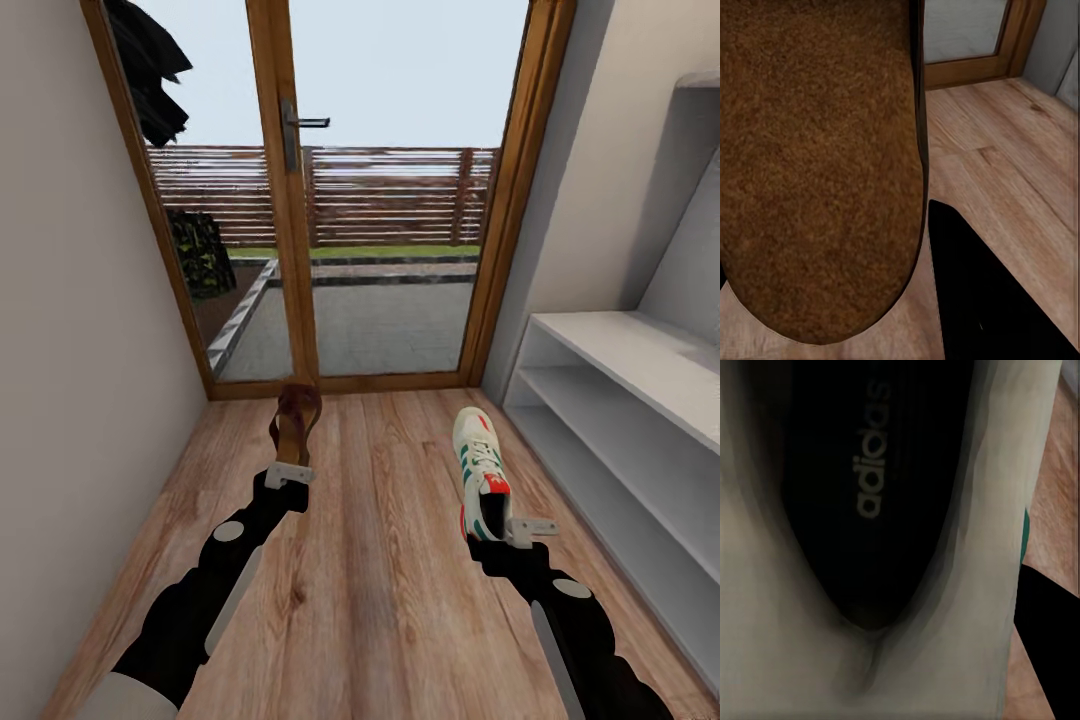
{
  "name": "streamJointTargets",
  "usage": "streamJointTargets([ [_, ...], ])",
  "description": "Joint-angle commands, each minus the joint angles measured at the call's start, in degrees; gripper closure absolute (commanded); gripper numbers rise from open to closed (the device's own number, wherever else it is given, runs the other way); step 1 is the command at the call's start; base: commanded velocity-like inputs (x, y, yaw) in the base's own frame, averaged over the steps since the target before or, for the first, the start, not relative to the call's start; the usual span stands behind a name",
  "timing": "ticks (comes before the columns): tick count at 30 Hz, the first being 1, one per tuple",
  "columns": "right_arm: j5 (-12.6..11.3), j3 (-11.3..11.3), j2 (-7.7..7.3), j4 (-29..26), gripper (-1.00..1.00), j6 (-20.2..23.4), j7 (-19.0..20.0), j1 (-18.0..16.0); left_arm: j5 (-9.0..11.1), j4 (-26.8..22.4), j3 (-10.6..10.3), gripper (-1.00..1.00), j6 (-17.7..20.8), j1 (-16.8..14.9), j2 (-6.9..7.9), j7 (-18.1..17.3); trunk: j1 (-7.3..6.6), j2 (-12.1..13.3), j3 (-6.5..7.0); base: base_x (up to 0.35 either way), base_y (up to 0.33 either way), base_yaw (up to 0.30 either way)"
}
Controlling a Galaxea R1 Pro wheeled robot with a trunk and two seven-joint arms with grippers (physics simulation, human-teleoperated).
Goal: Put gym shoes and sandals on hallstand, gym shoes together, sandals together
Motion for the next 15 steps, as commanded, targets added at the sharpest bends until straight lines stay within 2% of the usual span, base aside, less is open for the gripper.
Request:
streamJointTargets([
  [1, 0.0, 0.0, 0.01, 0.0, 1.0, 0.3, 0.0, 0.0, 0.4, -0.1, 0.0, 1.0, 0.4, 0.0, 0.0, -0.1, -0.01, 0.0, 0.04, 0.0, 0.0, -0.112],
  [3, 0.0, 0.0, 0.02, -0.1, 1.0, 0.3, 0.0, 0.0, 0.4, -0.1, 0.0, 1.0, 0.3, 0.0, 0.0, -0.1, -0.01, 0.0, 0.23, 0.0, 0.0, -0.112],
  [7, 0.0, 0.0, 0.01, 0.0, 1.0, 0.3, 0.0, 0.0, 0.4, -0.1, 0.0, 1.0, 0.4, 0.0, 0.01, -0.1, 0.87, -1.6, -0.12, 0.0, 0.0, -0.112],
  [15, 0.0, 0.0, 0.03, -0.1, 1.0, 0.3, 0.0, 0.0, 0.4, -0.1, 0.0, 1.0, 0.3, 0.0, 0.02, -0.1, 0.87, -1.6, 0.62, 0.0, 0.0, -0.112],
])
